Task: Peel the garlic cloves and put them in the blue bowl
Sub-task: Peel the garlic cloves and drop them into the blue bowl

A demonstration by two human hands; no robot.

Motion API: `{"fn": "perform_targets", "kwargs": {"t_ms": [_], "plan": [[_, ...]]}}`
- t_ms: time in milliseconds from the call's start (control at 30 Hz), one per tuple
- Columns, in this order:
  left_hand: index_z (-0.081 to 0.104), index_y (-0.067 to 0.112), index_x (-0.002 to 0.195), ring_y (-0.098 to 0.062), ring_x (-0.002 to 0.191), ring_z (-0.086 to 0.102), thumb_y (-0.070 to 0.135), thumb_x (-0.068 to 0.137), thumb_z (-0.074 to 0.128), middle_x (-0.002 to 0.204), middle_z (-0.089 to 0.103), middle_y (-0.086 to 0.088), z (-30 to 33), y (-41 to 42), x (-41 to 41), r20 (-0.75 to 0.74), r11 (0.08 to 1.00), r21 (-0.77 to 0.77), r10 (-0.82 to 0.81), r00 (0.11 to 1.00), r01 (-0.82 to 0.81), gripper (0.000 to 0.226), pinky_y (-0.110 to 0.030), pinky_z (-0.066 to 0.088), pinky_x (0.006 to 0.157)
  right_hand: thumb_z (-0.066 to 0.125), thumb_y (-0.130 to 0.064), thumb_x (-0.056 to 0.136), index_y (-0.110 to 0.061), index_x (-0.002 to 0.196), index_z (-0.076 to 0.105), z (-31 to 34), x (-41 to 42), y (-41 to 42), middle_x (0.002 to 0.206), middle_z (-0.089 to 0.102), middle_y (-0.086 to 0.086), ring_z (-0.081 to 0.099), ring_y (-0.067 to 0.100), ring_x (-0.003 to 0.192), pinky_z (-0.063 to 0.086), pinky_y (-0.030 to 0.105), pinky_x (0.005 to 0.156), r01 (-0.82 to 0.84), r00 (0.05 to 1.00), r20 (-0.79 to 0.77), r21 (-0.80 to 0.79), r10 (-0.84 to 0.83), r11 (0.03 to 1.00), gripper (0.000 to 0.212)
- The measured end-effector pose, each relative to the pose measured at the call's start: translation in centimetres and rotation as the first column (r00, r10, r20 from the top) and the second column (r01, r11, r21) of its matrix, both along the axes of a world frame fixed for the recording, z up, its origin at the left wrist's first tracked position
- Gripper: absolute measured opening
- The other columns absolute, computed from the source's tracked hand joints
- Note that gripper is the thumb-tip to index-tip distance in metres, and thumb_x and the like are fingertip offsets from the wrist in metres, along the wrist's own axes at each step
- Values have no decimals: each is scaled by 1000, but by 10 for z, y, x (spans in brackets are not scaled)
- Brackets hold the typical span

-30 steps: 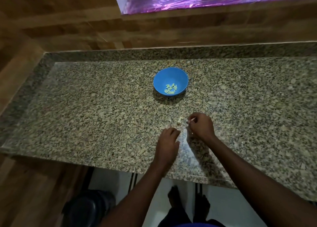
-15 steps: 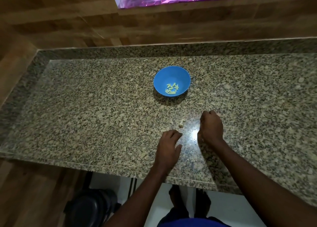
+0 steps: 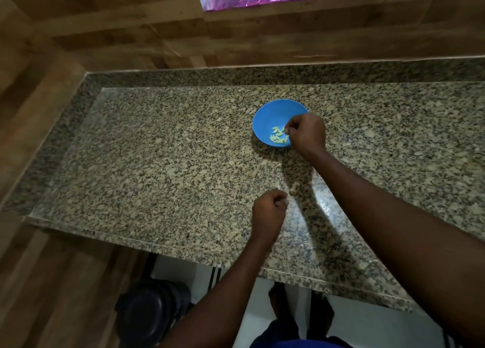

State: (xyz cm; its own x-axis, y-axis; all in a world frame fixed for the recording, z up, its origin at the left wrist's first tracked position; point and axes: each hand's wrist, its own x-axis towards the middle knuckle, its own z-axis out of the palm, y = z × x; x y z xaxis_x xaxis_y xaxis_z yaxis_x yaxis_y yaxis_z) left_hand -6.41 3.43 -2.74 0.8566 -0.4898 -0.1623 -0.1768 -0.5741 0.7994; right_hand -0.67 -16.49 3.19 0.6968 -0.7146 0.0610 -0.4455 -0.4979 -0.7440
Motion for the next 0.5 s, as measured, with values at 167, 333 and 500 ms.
{"fn": "perform_targets", "kwargs": {"t_ms": [167,333,500], "plan": [[72,20,103,-14,78,67,28,84,73,86,70,2,3,-31,11,-55,997,31,66,996,-65,20,-32,56,69,68,-19,90,-9,92,78,-6,-48,13,84,75,7,66,21,71,49,28,63,102,995,10,-30,-102,994,14],[75,21,86,-12,71,66,24,77,80,76,71,6,-2,-42,10,-57,996,80,55,997,-50,11,-27,54,66,67,-19,89,-11,80,76,-41,-124,39,75,74,8,66,22,66,47,26,63,161,975,-178,164,-131,973,15],[78,11,83,-19,62,67,7,82,78,72,74,-8,9,-42,0,-494,982,-146,31,869,-118,4,-34,58,64,70,-3,88,-3,83,75,-52,-159,47,70,72,22,71,44,67,61,57,67,188,980,-87,703,-180,686,7]]}}
